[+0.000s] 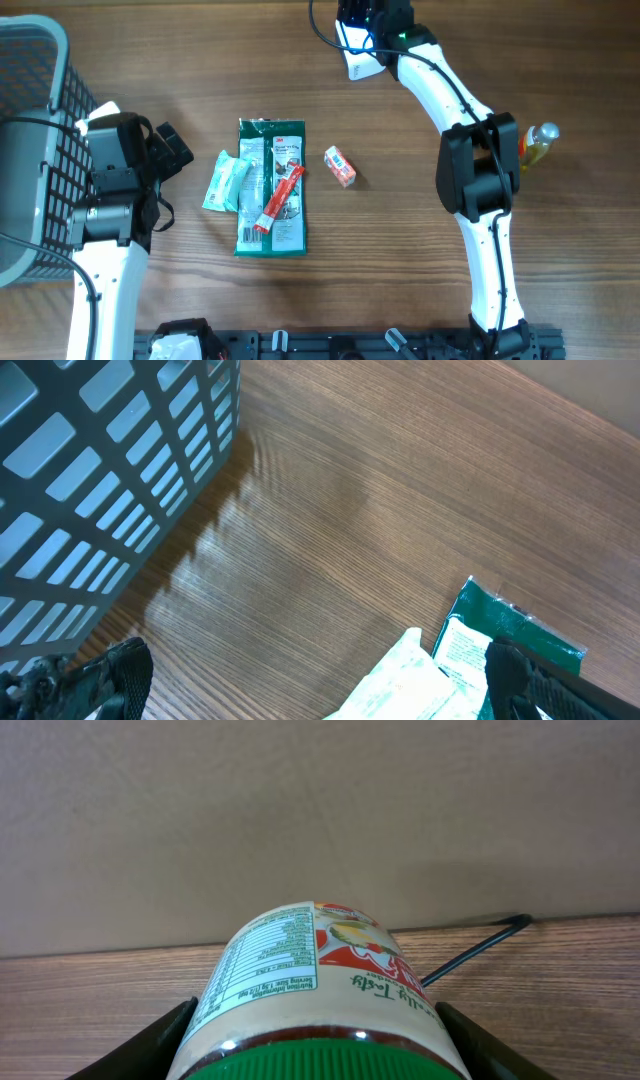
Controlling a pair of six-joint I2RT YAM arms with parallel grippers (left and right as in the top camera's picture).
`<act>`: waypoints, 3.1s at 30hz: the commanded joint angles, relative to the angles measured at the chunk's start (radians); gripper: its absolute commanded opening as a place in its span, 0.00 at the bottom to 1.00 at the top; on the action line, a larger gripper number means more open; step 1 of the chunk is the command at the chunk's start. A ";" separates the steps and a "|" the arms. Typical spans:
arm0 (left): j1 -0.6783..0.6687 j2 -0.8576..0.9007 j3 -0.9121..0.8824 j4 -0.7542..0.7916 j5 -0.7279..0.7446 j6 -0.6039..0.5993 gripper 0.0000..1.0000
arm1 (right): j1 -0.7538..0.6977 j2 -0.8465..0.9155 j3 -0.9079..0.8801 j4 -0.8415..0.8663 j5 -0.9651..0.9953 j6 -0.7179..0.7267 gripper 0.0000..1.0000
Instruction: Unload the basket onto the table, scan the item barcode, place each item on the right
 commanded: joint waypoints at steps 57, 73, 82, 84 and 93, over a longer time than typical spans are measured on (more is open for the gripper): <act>0.004 -0.002 0.008 0.003 -0.013 0.009 1.00 | -0.071 -0.698 -0.334 -1.290 -0.203 -0.146 1.00; 0.004 -0.002 0.008 0.003 -0.013 0.009 1.00 | 0.330 -0.697 -0.834 -0.589 -0.167 -0.112 1.00; 0.004 -0.002 0.008 0.003 -0.013 0.009 1.00 | 0.330 -0.697 -0.964 -0.413 -0.001 -0.108 0.97; 0.004 -0.002 0.008 0.003 -0.013 0.009 1.00 | 0.330 -0.697 -0.964 -0.401 -0.017 -0.061 0.97; 0.004 -0.002 0.008 0.003 -0.013 0.009 1.00 | 0.330 -0.678 -0.974 -0.363 -0.233 -0.065 0.96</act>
